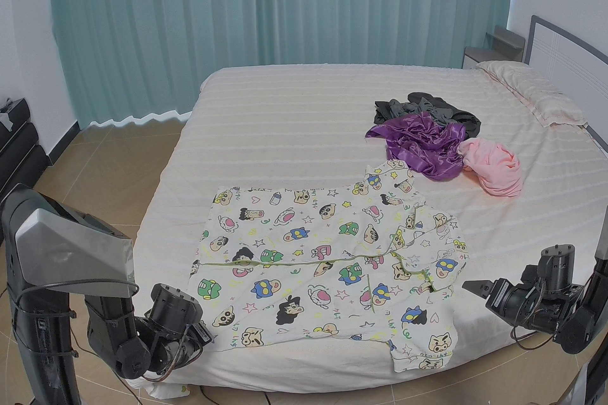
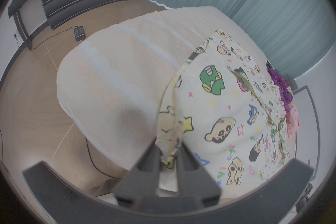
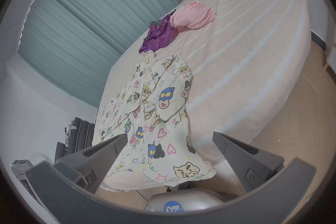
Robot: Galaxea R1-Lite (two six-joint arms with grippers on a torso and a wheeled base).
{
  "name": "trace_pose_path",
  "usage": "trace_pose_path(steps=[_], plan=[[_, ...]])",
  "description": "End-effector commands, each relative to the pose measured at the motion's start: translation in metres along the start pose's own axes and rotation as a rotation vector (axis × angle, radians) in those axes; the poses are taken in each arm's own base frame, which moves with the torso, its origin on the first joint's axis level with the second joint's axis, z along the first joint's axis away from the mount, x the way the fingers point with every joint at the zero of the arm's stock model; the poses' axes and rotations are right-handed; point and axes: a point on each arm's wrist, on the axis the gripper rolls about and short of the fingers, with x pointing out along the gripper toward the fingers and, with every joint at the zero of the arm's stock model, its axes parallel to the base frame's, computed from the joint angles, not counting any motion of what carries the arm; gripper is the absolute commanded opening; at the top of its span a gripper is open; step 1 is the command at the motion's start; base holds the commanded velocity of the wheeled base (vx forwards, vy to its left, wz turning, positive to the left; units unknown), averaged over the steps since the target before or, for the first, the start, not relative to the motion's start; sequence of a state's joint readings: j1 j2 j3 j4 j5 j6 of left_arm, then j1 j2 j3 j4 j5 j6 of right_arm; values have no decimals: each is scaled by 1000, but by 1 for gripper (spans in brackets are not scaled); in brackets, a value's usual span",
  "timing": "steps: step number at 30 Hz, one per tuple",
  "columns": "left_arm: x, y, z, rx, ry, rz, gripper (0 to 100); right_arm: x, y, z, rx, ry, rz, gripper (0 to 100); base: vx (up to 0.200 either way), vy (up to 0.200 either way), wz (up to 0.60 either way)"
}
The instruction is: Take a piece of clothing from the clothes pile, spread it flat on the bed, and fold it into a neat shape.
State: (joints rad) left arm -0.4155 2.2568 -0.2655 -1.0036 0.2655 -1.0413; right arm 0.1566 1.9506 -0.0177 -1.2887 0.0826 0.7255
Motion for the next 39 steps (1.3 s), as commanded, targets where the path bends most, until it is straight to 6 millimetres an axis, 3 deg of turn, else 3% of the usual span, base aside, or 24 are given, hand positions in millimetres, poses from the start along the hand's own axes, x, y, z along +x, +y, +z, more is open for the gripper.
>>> trace_pose_path(steps=[1,9,18,25,39], plan=[[0,0,4,-19,-19,-7,0,0,-1,-7,-9,36,-11,100,0,0,0],[-5,-7,15,-62,-102,-88,0,14,-5,-16,-22,92,-19,100,0,0,0],[0,-4,37,-156,-184,-152,0,60,-22,-31,-139,120,-19,100,0,0,0],[7,-2,42,-182,-212,-179,0,91,-18,-29,-170,90,25,100,0,0,0],[8,-3,50,-203,-243,-201,0,107,-11,-27,-193,130,86,100,0,0,0]])
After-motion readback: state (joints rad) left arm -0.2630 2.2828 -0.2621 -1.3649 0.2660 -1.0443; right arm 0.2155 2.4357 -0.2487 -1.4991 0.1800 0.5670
